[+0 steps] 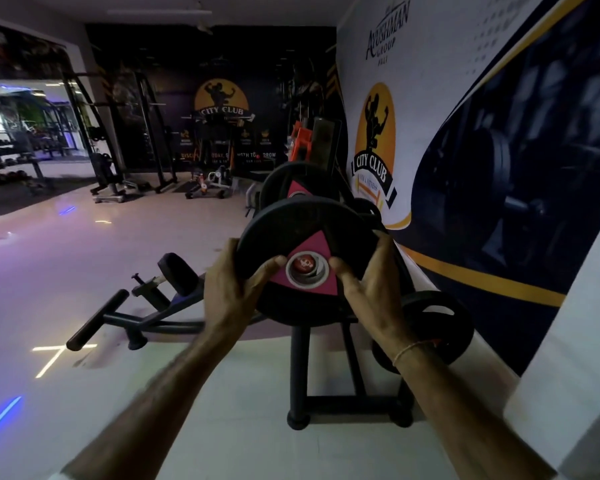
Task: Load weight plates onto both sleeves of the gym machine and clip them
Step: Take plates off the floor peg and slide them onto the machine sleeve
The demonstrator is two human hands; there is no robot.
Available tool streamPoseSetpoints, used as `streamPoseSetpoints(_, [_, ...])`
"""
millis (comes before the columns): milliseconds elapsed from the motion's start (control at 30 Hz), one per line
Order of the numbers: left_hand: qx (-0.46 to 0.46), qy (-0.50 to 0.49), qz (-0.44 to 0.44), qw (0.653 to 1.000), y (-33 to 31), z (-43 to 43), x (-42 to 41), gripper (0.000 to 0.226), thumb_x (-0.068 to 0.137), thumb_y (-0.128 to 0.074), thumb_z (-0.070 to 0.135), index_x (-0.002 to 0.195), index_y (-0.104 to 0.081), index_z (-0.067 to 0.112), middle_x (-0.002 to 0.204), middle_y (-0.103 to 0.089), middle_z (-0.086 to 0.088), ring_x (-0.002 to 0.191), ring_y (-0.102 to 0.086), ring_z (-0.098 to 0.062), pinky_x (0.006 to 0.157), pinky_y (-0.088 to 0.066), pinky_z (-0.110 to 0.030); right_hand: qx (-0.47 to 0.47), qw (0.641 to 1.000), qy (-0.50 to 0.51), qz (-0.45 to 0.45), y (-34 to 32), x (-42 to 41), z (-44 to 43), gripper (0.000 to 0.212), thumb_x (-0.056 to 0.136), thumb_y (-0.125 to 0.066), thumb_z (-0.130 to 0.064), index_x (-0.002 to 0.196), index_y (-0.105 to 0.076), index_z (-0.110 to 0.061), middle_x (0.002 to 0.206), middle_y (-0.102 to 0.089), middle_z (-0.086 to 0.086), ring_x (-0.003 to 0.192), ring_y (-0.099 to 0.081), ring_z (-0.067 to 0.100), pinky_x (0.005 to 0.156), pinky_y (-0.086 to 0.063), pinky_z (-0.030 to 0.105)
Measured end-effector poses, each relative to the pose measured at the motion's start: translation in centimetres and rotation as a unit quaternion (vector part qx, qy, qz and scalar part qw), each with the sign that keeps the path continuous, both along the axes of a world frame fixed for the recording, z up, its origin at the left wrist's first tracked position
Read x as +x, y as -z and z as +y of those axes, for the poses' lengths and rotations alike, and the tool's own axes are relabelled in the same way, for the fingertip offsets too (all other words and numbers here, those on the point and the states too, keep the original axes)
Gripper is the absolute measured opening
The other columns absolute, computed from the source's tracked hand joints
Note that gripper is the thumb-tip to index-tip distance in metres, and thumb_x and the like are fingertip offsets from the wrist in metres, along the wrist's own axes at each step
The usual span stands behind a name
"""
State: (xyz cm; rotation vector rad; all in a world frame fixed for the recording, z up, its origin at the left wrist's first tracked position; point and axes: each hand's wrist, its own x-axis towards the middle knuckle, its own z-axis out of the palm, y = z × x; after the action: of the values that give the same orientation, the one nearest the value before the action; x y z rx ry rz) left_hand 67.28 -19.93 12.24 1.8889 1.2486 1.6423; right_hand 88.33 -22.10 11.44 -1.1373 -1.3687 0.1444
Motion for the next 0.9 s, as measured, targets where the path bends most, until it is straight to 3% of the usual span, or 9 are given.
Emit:
streamPoseSetpoints(167, [-0.007, 0.01, -0.005, 1.0, 0.4, 1.7, -0.5, 0.052, 0.081, -0.074, 0.049, 0.119, -0.055, 0.02, 0.101, -0.062, 0.019, 0.093, -0.063, 0.005, 0.067, -0.054, -0.009, -0.018, 1.0, -0.003, 0.005, 0.2, -0.5, 1.2, 0.076, 0.086, -0.075, -0.041, 0.143, -0.035, -0.012, 0.137, -0.05, 0.004, 0.121, -0.054, 0.012, 0.086, -0.047, 0.002])
streamPoseSetpoints(300, [-0.02, 0.013, -0.011, 1.0, -0.2, 4.1, 0.2, 0.058, 0.083, -0.073, 0.05, 0.129, -0.052, 0.021, 0.115, -0.065, 0.009, 0.101, -0.06, 0.005, 0.077, -0.056, -0.015, -0.021, 1.0, 0.019, -0.009, -0.3, -0.3, 3.4, 0.075, 0.087, -0.075, -0.042, 0.144, -0.035, -0.013, 0.138, -0.049, 0.004, 0.125, -0.052, 0.012, 0.086, -0.047, 0.005])
streamPoseSetpoints(433, [-0.012, -0.002, 0.021, 1.0, -1.6, 7.4, 1.3, 0.077, 0.082, -0.077, 0.033, 0.148, -0.038, 0.024, 0.137, -0.058, 0.001, 0.12, -0.049, -0.004, 0.095, -0.045, -0.025, -0.016, 0.997, 0.052, -0.051, -1.3, -0.2, 7.2, 0.076, 0.087, -0.078, -0.023, 0.148, -0.034, -0.009, 0.146, -0.043, 0.01, 0.132, -0.042, 0.012, 0.084, -0.033, -0.01])
streamPoseSetpoints(533, [-0.017, -0.009, 0.035, 0.999, -2.9, 10.2, 2.0, 0.084, 0.082, -0.079, 0.026, 0.153, -0.035, 0.018, 0.14, -0.058, -0.004, 0.121, -0.05, -0.009, 0.095, -0.042, -0.025, -0.02, 0.997, 0.035, -0.066, -2.0, 0.1, 11.0, 0.082, 0.087, -0.077, -0.011, 0.154, -0.029, -0.01, 0.156, -0.037, 0.012, 0.139, -0.035, 0.012, 0.088, -0.028, -0.012])
streamPoseSetpoints(600, [-0.029, -0.021, 0.044, 0.998, -3.4, 12.4, 2.6, 0.083, 0.083, -0.078, 0.024, 0.153, -0.035, 0.015, 0.142, -0.057, -0.008, 0.127, -0.054, -0.02, 0.095, -0.041, -0.025, -0.026, 0.997, 0.031, -0.073, -2.2, 0.6, 13.8, 0.084, 0.087, -0.077, -0.013, 0.155, -0.028, -0.011, 0.158, -0.036, 0.011, 0.145, -0.037, 0.02, 0.096, -0.033, -0.003])
streamPoseSetpoints(700, [-0.05, -0.042, 0.044, 0.997, -3.6, 16.6, 3.4, 0.085, 0.082, -0.079, 0.029, 0.152, -0.035, 0.012, 0.138, -0.061, -0.011, 0.125, -0.059, -0.029, 0.099, -0.049, -0.033, -0.029, 0.996, 0.023, -0.081, -2.2, 1.3, 18.0, 0.084, 0.087, -0.077, -0.014, 0.155, -0.027, -0.015, 0.161, -0.033, 0.01, 0.15, -0.033, 0.025, 0.112, -0.039, 0.025])
streamPoseSetpoints(767, [-0.052, -0.063, 0.054, 0.995, -3.5, 19.4, 3.9, 0.087, 0.079, -0.08, 0.036, 0.151, -0.036, 0.014, 0.129, -0.066, -0.011, 0.116, -0.065, -0.03, 0.095, -0.056, -0.042, -0.03, 0.995, 0.029, -0.085, -2.2, 1.7, 20.8, 0.087, 0.087, -0.077, -0.014, 0.157, -0.025, -0.013, 0.164, -0.029, 0.011, 0.153, -0.027, 0.024, 0.117, -0.033, 0.028])
streamPoseSetpoints(900, [-0.051, -0.092, 0.068, 0.992, -3.5, 23.9, 4.7, 0.081, 0.079, -0.081, 0.037, 0.147, -0.041, 0.014, 0.123, -0.07, -0.01, 0.11, -0.068, -0.028, 0.089, -0.059, -0.043, -0.042, 0.994, 0.032, -0.096, -2.2, 2.6, 25.7, 0.09, 0.087, -0.077, -0.018, 0.158, -0.022, -0.011, 0.167, -0.024, 0.012, 0.155, -0.022, 0.025, 0.121, -0.036, 0.041])
